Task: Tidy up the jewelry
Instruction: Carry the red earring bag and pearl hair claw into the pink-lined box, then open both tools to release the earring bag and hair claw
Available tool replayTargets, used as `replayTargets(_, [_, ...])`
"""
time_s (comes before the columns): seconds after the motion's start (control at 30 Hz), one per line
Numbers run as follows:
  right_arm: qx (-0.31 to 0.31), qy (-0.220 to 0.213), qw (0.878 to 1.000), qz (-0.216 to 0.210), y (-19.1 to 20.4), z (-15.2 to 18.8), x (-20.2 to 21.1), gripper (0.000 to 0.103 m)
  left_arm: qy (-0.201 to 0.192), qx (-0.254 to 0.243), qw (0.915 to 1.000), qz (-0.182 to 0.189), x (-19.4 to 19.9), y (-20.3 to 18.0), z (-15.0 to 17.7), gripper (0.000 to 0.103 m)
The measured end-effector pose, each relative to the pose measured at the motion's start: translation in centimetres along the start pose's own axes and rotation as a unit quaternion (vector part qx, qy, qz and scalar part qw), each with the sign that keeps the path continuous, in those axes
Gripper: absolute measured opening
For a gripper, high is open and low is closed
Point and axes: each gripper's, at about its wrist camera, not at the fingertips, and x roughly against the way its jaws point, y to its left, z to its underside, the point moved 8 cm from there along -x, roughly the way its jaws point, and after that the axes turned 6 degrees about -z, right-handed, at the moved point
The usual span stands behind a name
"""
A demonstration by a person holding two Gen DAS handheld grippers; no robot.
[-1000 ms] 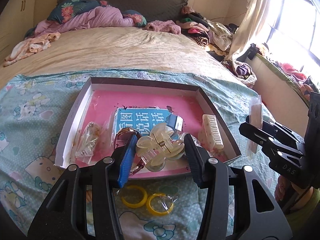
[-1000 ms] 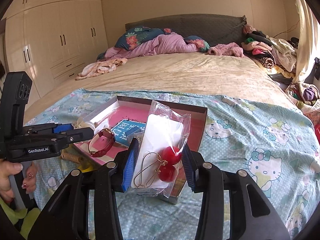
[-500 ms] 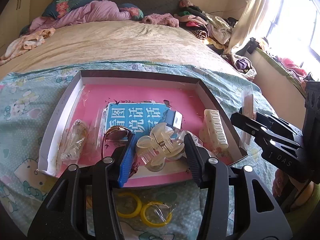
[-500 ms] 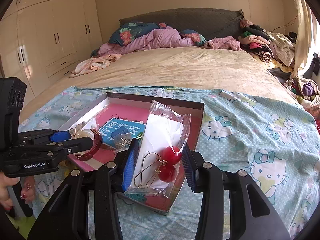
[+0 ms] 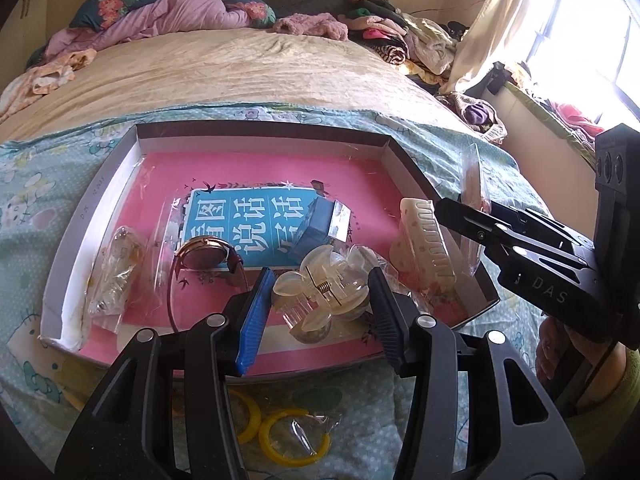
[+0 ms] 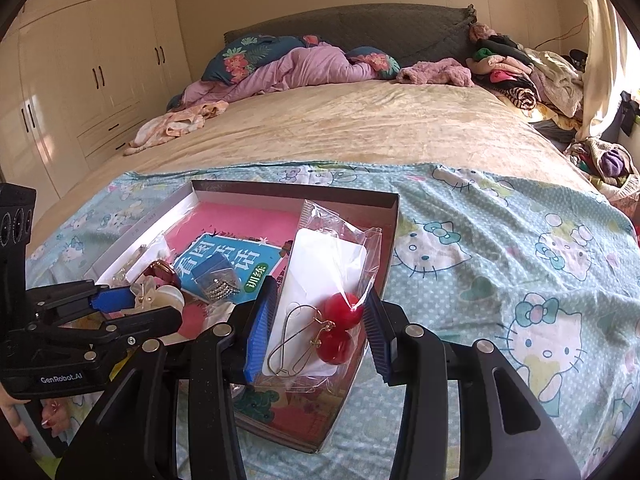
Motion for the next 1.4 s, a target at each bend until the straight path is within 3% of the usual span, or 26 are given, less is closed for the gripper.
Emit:
replayTargets(0.67, [0.014,0.02,1.0,-0.013,1.3,0.5,-2.1,0.041,0.007,0.008,0.9999,-0.011,-0.8,1.4,0.1,0.04])
replayTargets(1.03, [-0.026,0.027,0.999,-0.019,0.3,1.3,-2.1,0.042,0.008,0.009,0.9999,-0.01,-0.9,1.4,0.1,0.04])
replayTargets(1.4, [-0.027,0.014,0.999,-0.015,0.6,1.5,-0.5,0.065,0.008,0.01,0.9999,-0.01,-0.9,1.4,0.1,0.04])
